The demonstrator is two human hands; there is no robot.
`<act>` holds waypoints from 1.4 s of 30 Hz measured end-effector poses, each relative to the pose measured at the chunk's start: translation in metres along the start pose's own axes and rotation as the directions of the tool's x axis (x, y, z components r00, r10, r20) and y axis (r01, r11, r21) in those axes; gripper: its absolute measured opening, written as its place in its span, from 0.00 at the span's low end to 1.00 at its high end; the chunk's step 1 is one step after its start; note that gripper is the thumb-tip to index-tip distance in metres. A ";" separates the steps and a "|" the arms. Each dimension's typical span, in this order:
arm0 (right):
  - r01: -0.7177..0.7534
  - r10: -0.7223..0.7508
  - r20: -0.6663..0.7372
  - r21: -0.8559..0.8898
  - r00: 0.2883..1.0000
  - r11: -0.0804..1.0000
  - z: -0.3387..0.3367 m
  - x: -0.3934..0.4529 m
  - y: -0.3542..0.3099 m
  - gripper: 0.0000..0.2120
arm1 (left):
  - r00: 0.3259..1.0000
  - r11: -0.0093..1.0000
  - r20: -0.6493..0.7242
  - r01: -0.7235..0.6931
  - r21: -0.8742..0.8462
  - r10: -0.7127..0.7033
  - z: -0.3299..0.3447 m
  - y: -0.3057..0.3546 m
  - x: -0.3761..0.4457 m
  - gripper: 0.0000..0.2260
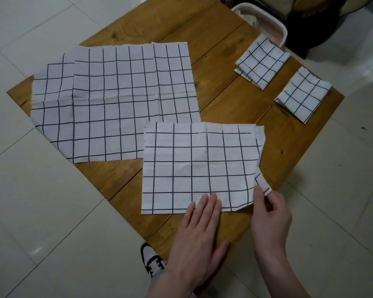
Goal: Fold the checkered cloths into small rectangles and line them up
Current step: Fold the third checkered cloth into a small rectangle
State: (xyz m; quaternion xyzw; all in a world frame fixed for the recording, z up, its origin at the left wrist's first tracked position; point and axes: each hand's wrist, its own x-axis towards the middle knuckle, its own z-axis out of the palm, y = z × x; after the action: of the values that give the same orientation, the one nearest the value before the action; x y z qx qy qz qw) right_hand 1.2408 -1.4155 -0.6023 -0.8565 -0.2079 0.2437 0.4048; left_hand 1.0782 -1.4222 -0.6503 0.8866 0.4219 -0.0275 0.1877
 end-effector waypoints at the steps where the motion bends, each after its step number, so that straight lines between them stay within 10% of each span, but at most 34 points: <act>1: 0.013 -0.013 -0.013 0.008 1.000 1.000 -0.001 -0.003 -0.003 0.16 | 1.000 1.000 -0.011 0.005 -0.004 -0.005 -0.002 -0.001 0.000 0.37; 14: 0.259 -0.252 -0.058 0.187 0.966 0.948 0.032 -0.066 -0.040 0.13 | 0.960 0.962 -0.049 0.273 -0.029 -0.274 -0.021 -0.065 -0.014 0.33; 25: 0.539 -0.562 0.190 0.161 0.805 0.827 0.076 -0.088 -0.040 0.19 | 0.934 0.948 -0.167 0.304 -0.094 -0.316 -0.027 -0.095 -0.025 0.32; 42: 0.573 -0.489 0.502 -0.016 0.714 0.819 0.124 -0.094 0.000 0.20 | 0.897 0.926 -0.266 0.294 -0.235 -0.352 -0.026 -0.116 -0.031 0.33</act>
State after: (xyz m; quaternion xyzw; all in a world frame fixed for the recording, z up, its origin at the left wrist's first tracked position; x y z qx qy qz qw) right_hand 1.0933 -1.3944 -0.6477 -0.7043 -0.5585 0.3006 0.3189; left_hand 0.9675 -1.3699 -0.6559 0.7755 0.5881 0.1184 0.1968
